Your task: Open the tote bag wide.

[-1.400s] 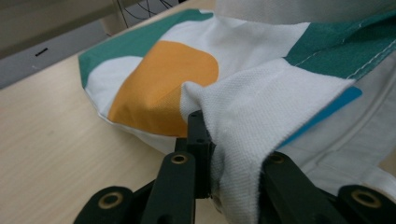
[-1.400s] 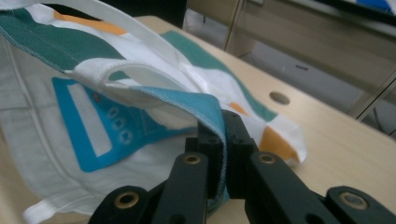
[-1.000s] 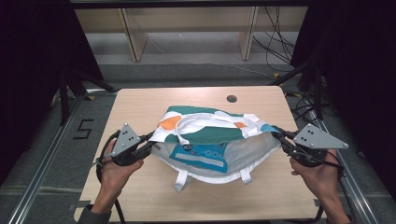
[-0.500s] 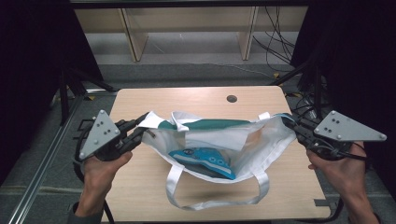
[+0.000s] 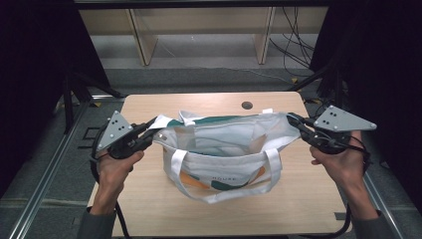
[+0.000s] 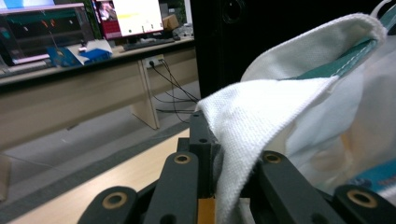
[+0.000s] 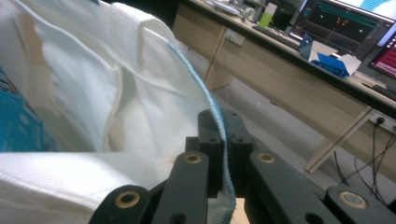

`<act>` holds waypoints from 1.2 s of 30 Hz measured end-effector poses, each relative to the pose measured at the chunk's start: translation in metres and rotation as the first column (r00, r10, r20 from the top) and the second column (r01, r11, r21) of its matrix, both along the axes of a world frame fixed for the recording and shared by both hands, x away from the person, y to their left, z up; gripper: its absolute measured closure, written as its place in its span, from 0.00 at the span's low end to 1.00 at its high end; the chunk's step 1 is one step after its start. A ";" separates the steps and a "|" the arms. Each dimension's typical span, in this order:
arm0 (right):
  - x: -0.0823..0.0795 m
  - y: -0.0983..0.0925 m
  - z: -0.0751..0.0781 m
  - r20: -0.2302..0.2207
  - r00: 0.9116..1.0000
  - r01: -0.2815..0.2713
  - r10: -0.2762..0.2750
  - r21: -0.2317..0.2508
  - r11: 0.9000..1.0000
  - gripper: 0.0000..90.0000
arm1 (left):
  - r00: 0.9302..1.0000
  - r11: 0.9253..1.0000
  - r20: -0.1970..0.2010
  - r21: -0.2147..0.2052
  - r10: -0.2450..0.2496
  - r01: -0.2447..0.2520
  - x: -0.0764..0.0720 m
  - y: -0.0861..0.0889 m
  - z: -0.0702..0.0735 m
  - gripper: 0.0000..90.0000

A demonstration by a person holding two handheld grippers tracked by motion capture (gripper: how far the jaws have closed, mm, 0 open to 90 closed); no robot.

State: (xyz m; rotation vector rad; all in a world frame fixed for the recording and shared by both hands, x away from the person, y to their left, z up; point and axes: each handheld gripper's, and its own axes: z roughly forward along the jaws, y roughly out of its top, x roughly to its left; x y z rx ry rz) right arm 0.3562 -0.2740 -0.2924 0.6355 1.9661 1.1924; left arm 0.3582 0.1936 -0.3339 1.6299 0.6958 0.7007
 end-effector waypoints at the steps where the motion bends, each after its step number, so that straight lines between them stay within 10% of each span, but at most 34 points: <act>1: 0.001 0.002 -0.003 -0.010 1.000 0.005 -0.005 0.001 1.000 0.98 | 1.000 1.000 -0.004 0.017 0.000 0.000 0.000 0.000 -0.004 0.92; 7: 0.012 0.007 -0.022 -0.044 0.999 0.024 -0.026 -0.036 0.999 0.98 | 0.999 0.997 -0.038 0.083 -0.004 0.007 0.001 -0.001 -0.032 0.91; 19: 0.053 0.013 -0.044 -0.133 0.989 0.066 -0.067 -0.011 0.998 0.96 | 0.994 0.998 -0.092 0.022 0.058 -0.057 0.051 -0.007 -0.051 0.91; 22: 0.059 0.012 -0.047 -0.161 0.981 0.115 -0.109 0.028 0.993 0.76 | 0.993 0.998 -0.100 0.003 0.055 -0.055 0.059 -0.009 -0.057 0.91; 28: 0.058 -0.004 -0.024 -0.268 0.961 0.137 -0.070 0.241 0.961 0.48 | 0.989 0.997 -0.122 0.012 0.080 -0.079 0.064 -0.011 -0.061 0.91; 36: 0.034 -0.009 0.004 -0.241 0.970 0.088 -0.035 0.214 0.973 0.49 | 0.990 0.997 -0.120 0.012 0.076 -0.075 0.066 -0.011 -0.061 0.90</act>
